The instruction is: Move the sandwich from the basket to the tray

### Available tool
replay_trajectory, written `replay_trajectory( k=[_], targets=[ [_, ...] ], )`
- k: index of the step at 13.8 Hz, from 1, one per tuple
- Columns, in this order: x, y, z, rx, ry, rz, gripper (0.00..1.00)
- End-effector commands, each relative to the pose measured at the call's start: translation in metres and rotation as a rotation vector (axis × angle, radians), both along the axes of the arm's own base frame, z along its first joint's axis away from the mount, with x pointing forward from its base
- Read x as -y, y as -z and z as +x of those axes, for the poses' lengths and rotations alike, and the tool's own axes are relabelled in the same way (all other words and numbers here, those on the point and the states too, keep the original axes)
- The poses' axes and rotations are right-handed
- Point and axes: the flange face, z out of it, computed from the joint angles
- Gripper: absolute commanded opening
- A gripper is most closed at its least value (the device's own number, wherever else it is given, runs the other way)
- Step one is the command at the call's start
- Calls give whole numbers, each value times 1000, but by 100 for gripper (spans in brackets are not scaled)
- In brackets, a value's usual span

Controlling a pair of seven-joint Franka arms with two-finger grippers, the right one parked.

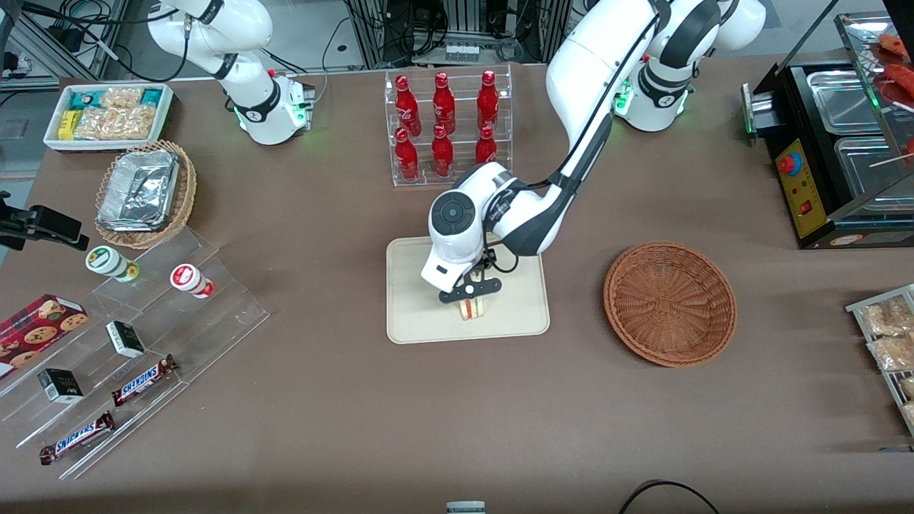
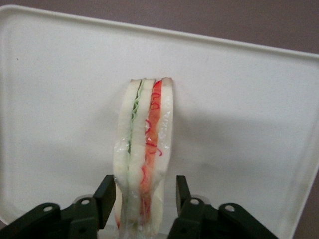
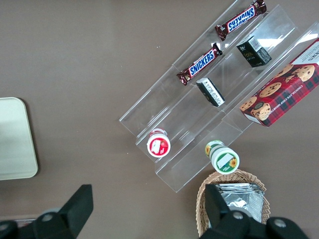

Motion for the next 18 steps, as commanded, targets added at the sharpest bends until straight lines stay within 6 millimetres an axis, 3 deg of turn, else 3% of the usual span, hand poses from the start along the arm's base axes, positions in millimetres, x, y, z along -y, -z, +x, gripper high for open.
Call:
replay_trajectory(
  k=[1, 5, 6, 8, 9, 12, 18],
  targets=[
    [1, -56, 0, 36, 18, -16, 100],
    [-19, -128, 2, 55, 90, -24, 100],
    [-35, -141, 11, 43, 88, -23, 100],
    [-82, -167, 42, 14, -6, -68, 100],
    [-94, -170, 41, -12, -5, -48, 100],
    [-171, -180, 76, -65, 60, -33, 100],
    [-320, -204, 96, -89, 155, -55, 100]
  ],
)
